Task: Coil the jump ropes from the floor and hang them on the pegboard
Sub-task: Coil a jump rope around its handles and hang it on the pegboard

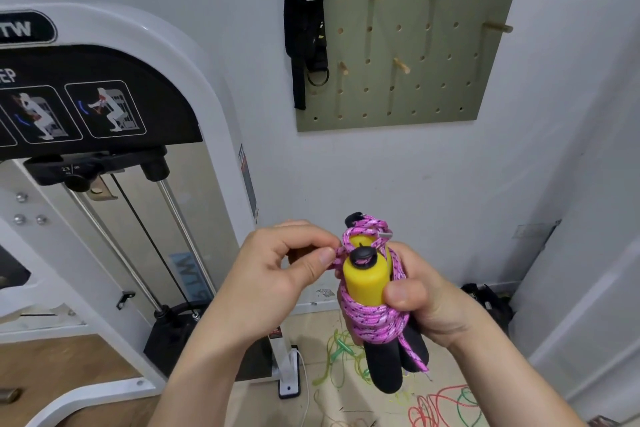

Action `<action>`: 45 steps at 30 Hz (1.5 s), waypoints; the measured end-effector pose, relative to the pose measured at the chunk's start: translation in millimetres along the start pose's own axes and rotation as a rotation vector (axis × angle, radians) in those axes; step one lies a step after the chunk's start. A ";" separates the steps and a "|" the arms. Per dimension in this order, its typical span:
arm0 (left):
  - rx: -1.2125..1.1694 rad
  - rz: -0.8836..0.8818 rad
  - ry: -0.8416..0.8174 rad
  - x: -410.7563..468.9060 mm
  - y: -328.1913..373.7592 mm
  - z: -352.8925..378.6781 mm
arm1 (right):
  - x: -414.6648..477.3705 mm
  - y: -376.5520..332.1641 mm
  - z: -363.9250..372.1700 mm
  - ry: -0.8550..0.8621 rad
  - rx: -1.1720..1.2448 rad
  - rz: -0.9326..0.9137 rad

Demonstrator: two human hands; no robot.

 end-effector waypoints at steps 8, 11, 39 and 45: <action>-0.249 -0.057 -0.036 1.7 2.8 3.1 | -3.5 -12.5 6.1 -0.014 -0.156 0.023; -0.312 -0.109 -0.008 6.2 -3.7 3.1 | -4.2 -17.0 4.6 0.028 -0.196 0.024; -0.153 -0.113 0.035 -1.9 -17.8 20.7 | -14.2 -23.9 -31.9 0.452 -0.900 0.199; -0.413 -0.195 0.229 4.1 -34.4 8.2 | -15.6 -17.8 -34.8 0.486 -0.994 0.239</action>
Point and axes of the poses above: each hand's wrist, its own x-axis towards the middle knuckle, its own z-axis out of the palm, y = z × x, the point moved 9 cm from there along x, towards the middle knuckle, and after that the axes turned 4 degrees about -z, right-handed, at the moved point
